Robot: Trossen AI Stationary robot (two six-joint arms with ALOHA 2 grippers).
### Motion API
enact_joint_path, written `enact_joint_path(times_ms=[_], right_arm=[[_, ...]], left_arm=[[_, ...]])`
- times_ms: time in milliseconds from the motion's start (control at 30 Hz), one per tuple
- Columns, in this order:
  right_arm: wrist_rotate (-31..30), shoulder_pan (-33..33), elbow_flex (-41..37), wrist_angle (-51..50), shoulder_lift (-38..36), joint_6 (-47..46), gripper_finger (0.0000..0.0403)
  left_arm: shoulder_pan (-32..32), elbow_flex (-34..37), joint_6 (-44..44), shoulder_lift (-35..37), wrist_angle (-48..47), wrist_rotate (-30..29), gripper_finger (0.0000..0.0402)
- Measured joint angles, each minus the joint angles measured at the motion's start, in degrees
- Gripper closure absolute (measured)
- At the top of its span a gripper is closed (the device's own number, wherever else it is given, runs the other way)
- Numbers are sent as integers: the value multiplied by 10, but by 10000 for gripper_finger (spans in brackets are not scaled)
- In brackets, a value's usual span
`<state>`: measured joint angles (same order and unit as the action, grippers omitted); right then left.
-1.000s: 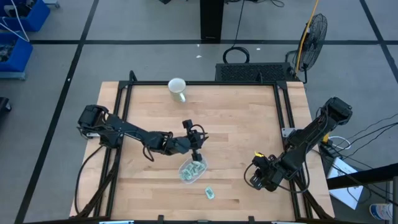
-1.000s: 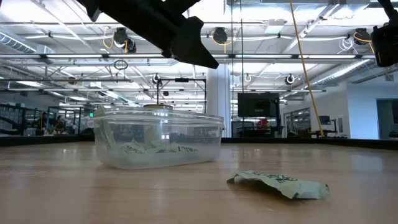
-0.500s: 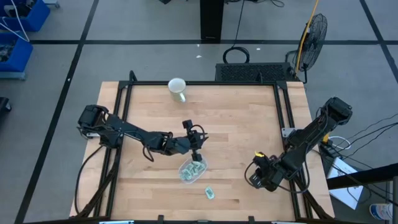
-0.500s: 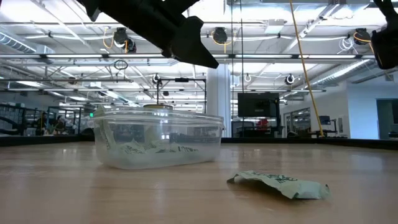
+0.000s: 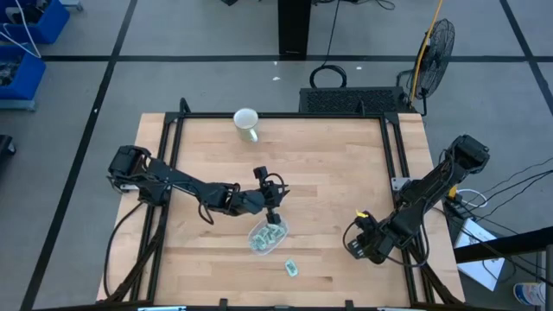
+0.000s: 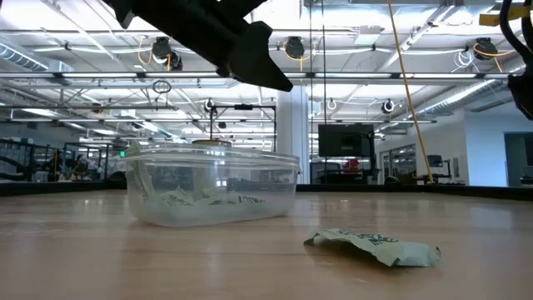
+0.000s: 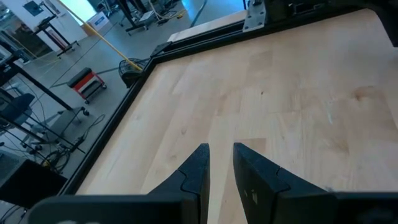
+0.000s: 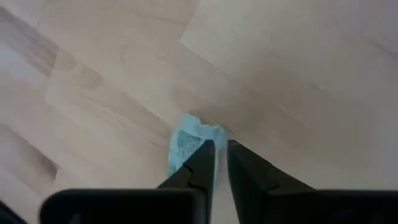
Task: Pick and place Stevia / Truvia into bins
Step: Put the light green stevia packet into the transparent bin
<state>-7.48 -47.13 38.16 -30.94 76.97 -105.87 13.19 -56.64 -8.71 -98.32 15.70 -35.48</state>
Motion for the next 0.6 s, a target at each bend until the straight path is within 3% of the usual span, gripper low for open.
enact_joint_path(times_ms=[233,600], right_arm=[[-2,0,-12,7,0,12,315],[-28,0,-40,60,-1,16,323]], left_arm=[[0,0,0,0,1,0,325],[0,0,0,0,9,0,325]])
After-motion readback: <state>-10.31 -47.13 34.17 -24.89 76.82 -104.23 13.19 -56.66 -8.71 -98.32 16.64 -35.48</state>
